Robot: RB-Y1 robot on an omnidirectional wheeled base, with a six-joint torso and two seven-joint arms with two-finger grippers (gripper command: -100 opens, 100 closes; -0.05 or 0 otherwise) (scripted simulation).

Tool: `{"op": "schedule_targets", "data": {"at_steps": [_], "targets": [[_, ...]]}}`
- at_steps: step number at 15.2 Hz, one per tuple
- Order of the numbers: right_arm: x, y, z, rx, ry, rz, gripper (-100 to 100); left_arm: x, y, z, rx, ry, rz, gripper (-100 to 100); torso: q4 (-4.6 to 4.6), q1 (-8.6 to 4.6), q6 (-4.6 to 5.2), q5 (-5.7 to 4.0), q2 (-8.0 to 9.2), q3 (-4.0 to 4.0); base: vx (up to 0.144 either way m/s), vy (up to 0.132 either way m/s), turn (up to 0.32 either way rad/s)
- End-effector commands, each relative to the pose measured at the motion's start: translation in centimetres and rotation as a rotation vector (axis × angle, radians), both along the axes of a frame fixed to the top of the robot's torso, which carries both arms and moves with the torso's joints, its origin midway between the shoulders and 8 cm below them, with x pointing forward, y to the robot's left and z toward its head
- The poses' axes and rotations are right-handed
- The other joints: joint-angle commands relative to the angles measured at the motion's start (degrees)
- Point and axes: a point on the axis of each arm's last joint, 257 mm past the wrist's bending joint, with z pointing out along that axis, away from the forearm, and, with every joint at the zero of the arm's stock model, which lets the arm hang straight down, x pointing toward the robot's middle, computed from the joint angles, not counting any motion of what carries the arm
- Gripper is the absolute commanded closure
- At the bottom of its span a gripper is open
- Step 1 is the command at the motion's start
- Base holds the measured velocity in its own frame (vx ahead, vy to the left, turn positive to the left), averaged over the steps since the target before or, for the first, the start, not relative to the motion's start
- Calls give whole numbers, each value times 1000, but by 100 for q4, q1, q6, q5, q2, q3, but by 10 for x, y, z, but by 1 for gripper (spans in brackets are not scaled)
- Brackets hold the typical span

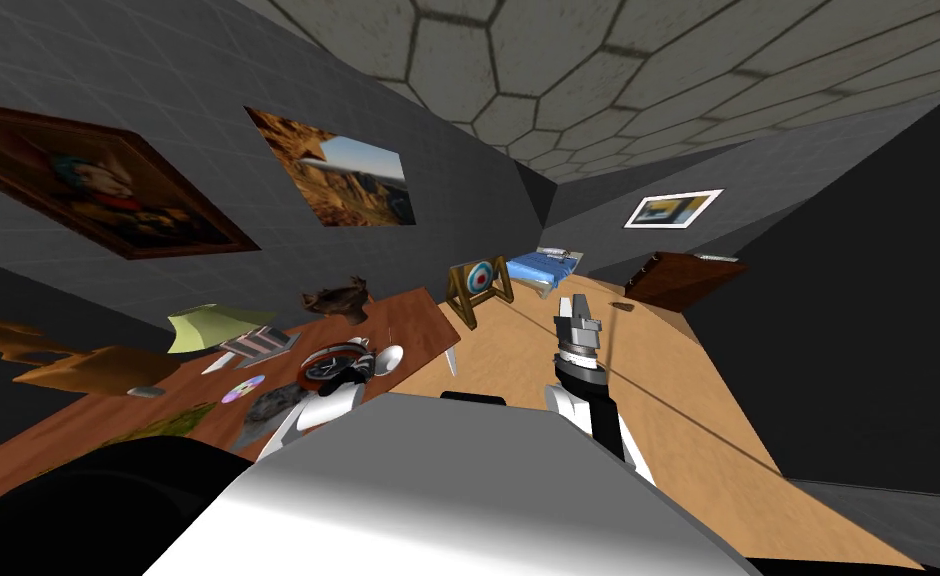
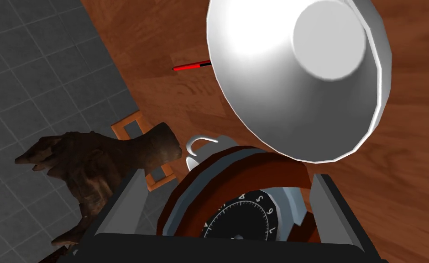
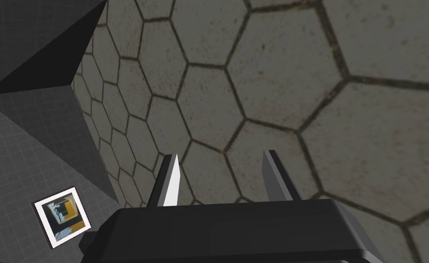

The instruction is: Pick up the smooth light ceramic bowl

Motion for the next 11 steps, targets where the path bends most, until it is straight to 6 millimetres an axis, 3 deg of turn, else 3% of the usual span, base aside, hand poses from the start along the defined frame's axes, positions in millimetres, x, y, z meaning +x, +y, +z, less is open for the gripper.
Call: {"op": "schedule_targets", "data": {"at_steps": [1, 11], "targets": [[0, 0, 0, 0, 0, 0, 0, -16, -3, -17, -44, 47, 39, -100, 0, 0, 0, 0, 0, 0, 9, 22, -104], [0, 0, 0, 0, 0, 0, 0, -63, -19, -63, -189, 165, 148, -100, -2, 0, -1, 0, -8, -4, 19, 21, -80]]}}
